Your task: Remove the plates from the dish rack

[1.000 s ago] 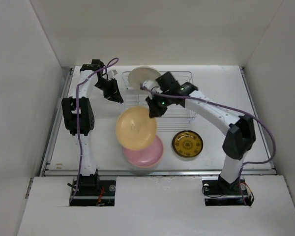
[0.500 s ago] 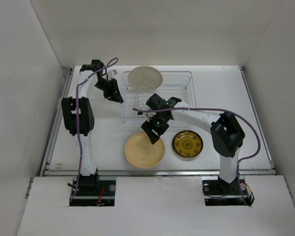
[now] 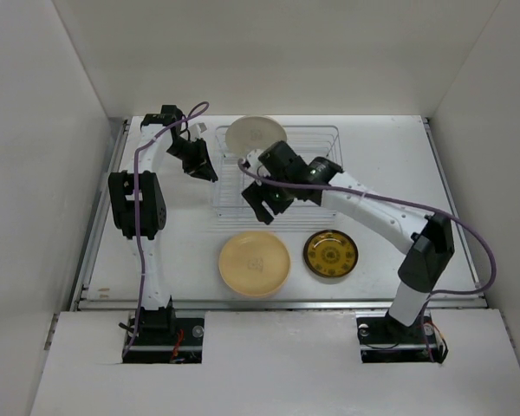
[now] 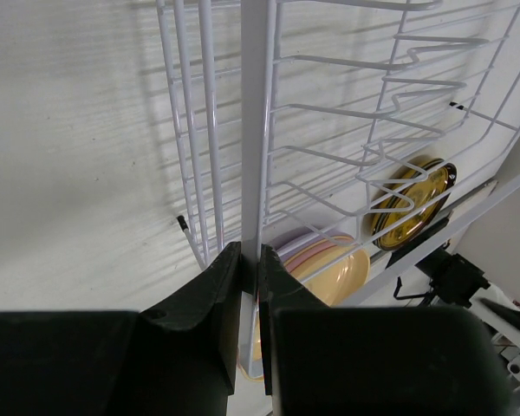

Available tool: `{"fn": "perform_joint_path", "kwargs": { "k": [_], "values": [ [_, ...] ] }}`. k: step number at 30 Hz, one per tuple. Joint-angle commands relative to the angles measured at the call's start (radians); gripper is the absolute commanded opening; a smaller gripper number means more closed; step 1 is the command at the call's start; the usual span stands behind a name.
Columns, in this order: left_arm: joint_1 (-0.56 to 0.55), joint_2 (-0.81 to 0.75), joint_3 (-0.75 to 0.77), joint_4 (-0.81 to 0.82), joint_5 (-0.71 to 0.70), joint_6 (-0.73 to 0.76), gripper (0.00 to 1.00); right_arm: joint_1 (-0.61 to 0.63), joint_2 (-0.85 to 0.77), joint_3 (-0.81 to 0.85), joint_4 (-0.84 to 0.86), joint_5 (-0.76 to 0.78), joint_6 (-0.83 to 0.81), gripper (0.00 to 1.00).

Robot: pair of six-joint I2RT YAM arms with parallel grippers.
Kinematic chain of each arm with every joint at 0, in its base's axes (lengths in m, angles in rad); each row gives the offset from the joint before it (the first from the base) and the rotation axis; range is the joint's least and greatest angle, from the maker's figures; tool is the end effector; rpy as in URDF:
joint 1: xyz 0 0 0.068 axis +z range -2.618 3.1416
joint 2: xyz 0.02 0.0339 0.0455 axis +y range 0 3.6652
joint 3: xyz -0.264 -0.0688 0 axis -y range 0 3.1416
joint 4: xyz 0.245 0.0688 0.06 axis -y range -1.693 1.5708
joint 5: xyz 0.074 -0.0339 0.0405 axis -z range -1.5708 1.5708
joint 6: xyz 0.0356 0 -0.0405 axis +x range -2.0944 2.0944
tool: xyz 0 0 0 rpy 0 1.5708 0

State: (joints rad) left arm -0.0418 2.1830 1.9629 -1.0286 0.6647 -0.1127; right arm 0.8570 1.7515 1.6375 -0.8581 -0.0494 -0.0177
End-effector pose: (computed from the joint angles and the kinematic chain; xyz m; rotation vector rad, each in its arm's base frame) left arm 0.4549 -0.0410 0.2378 0.0560 2.7204 -0.9690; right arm 0.2471 0.2880 0.3144 -1.1140 2.3360 0.3838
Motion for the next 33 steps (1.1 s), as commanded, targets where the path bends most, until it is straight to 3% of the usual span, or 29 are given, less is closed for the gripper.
{"fn": "perform_joint_path", "kwargs": {
  "k": [1,3,7,10,17,18,21,22,26,33],
  "values": [
    [-0.017,0.001,-0.027,0.012,-0.027,-0.019,0.00,-0.077,0.015,0.194,0.137,0.155,0.041,0.82],
    [-0.017,0.001,-0.027,0.012,-0.027,-0.019,0.00,-0.165,0.077,0.322,0.189,0.202,0.041,0.90],
    [-0.017,-0.009,-0.027,0.012,-0.036,-0.010,0.00,-0.251,0.361,0.612,0.189,0.227,-0.043,0.96],
    [-0.017,-0.009,-0.027,0.012,-0.054,-0.001,0.00,-0.289,0.463,0.715,0.273,0.218,-0.082,1.00],
    [-0.017,0.012,0.005,-0.007,-0.063,0.018,0.00,-0.341,0.614,0.719,0.467,0.066,-0.136,1.00],
    [-0.017,0.012,0.005,-0.007,-0.063,0.018,0.00,-0.342,0.640,0.729,0.476,0.075,-0.136,0.97],
    [-0.017,0.021,0.005,-0.007,-0.063,0.018,0.00,-0.342,0.640,0.742,0.485,0.085,-0.124,0.60],
    [-0.017,0.021,0.005,-0.007,-0.063,0.018,0.00,-0.342,0.619,0.716,0.505,0.085,-0.123,0.36],
    [-0.017,0.030,0.005,-0.007,-0.054,0.005,0.00,-0.342,0.514,0.572,0.600,0.098,-0.134,0.00],
    [-0.017,0.041,-0.030,0.024,-0.022,-0.039,0.00,-0.342,0.401,0.538,0.610,0.154,-0.154,0.00]
  ]
}}
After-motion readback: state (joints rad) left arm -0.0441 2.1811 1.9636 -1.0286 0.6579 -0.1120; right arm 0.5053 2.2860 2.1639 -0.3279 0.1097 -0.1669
